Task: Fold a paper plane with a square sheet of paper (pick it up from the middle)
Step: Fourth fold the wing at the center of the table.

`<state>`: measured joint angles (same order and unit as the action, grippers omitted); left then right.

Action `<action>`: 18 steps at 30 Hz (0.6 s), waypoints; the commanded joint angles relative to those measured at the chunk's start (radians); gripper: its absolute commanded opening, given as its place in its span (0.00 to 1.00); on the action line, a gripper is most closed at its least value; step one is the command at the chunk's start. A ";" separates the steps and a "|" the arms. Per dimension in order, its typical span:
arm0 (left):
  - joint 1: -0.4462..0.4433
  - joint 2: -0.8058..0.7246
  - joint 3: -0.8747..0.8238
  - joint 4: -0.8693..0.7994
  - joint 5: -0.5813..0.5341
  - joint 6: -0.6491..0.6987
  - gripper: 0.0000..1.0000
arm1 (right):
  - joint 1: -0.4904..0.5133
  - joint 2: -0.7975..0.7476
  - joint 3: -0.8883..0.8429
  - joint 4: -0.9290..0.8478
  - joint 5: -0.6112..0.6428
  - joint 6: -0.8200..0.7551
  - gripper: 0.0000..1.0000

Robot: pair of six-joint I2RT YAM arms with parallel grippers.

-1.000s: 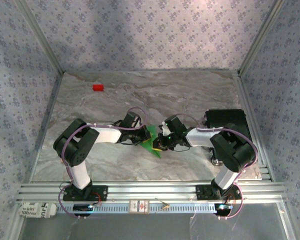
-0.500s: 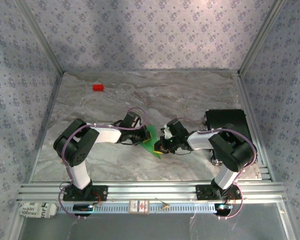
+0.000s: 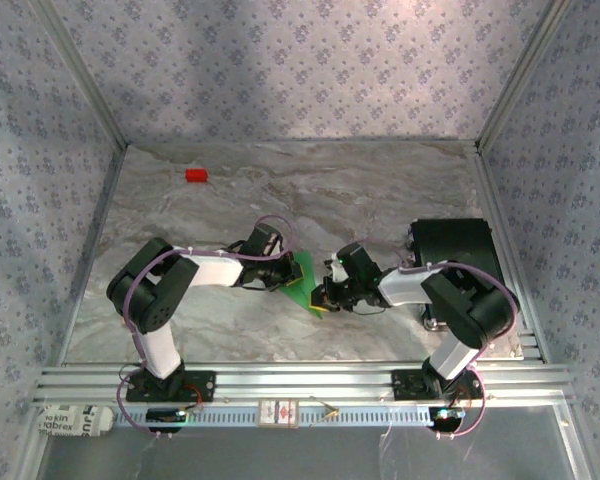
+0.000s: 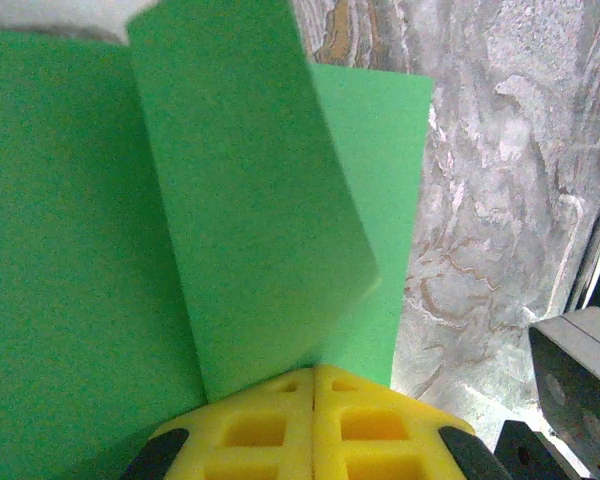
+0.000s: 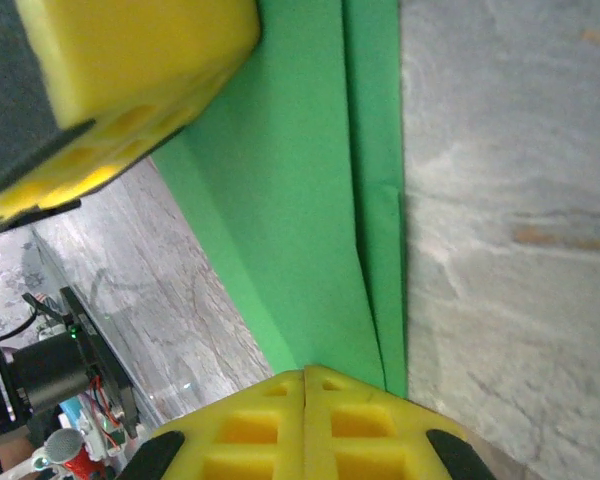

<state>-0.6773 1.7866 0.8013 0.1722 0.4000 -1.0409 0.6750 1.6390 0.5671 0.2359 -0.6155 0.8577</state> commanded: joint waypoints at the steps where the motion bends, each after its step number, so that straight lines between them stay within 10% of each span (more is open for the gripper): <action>1: -0.004 0.022 -0.027 -0.123 -0.058 0.000 0.06 | 0.011 -0.020 -0.040 -0.147 0.023 -0.026 0.05; 18: 0.003 0.027 -0.027 -0.138 -0.061 0.001 0.06 | 0.021 -0.078 -0.089 -0.226 0.046 -0.058 0.05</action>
<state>-0.6773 1.7866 0.8013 0.1677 0.4049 -1.0409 0.6830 1.5627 0.5198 0.1658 -0.5877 0.8215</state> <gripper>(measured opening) 0.063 0.052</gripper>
